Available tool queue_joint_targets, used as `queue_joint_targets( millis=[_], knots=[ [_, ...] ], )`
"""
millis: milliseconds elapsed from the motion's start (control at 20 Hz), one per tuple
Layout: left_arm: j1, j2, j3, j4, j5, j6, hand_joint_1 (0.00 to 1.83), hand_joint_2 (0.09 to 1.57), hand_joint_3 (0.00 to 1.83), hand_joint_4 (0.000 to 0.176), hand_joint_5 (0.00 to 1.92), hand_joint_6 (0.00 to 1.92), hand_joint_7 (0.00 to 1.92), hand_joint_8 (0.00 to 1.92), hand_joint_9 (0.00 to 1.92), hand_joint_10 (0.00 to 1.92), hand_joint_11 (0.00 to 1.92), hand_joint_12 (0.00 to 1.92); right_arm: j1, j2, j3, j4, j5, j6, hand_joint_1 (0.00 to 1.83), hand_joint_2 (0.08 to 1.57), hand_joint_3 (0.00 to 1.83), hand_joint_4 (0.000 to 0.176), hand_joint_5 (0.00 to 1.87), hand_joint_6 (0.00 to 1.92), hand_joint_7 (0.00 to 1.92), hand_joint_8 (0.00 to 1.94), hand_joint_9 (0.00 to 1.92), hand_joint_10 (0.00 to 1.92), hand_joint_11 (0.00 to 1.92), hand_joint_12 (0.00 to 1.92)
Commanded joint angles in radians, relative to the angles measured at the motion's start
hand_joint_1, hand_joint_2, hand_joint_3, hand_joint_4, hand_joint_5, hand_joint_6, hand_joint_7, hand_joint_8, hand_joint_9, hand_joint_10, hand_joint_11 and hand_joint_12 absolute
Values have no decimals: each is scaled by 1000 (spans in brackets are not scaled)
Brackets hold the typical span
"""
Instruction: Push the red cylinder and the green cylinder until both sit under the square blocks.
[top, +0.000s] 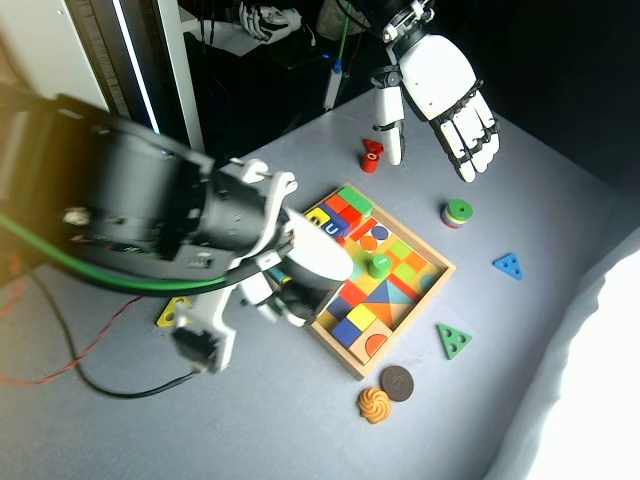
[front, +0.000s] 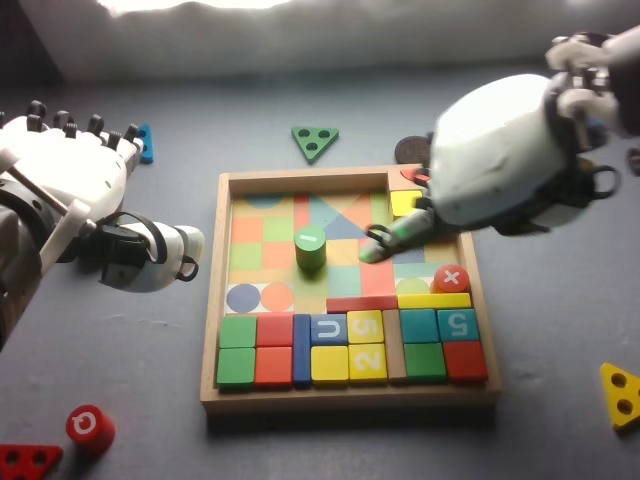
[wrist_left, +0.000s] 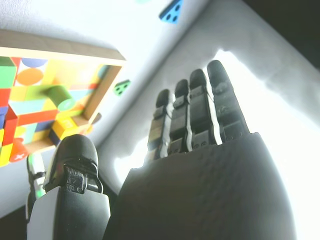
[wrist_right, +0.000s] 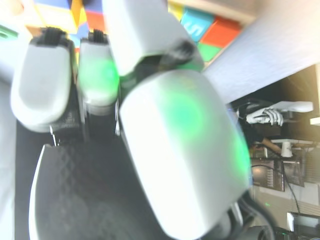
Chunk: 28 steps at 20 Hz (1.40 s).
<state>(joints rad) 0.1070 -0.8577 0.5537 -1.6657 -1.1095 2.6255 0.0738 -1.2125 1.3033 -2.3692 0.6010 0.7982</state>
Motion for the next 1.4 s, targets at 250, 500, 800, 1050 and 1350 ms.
queue_joint_targets(
  millis=[250, 500, 800, 1050, 1350],
  knots=[
    [-8, 4, 5, 83, -40, 7, 0, 1280, 1, 0, 71, 3, 82, 1, 98, 0, 0, 292, 15, -32, 14, 97, -114, 6, 1681, 1004, 498, 0, 84, 0, 808, 1941, 1445, 1921, 1539, 1921],
    [-8, 1, 8, 83, -40, 7, 0, 1273, 0, 0, 83, 1, 98, 1, 113, 1, 0, 339, -1, -104, 109, 102, -139, 53, 1806, 1090, 184, 0, 118, 4, 1140, 1941, 1494, 1921, 1568, 1921],
    [-7, -2, 9, 83, -40, 7, 0, 1277, 0, 0, 120, 8, 134, 8, 154, 12, 0, 456, -3, -119, 118, 100, -141, 51, 1788, 1131, 122, 0, 108, 7, 1162, 1941, 1473, 1921, 1504, 1921],
    [-8, -3, 11, 83, -41, 7, 0, 1281, 0, 0, 79, 2, 93, 4, 107, 6, 0, 287, -19, -134, 132, 100, -149, 51, 1808, 1131, 106, 0, 89, 1, 1120, 1941, 1495, 1921, 1582, 1921],
    [-8, -3, 11, 83, -41, 7, 0, 1284, 0, 0, 68, 3, 71, 3, 82, 2, 0, 252, -31, -152, 149, 100, -152, 50, 1787, 1139, 97, 0, 104, 6, 1150, 1941, 1496, 1921, 1603, 1921]
  ],
)
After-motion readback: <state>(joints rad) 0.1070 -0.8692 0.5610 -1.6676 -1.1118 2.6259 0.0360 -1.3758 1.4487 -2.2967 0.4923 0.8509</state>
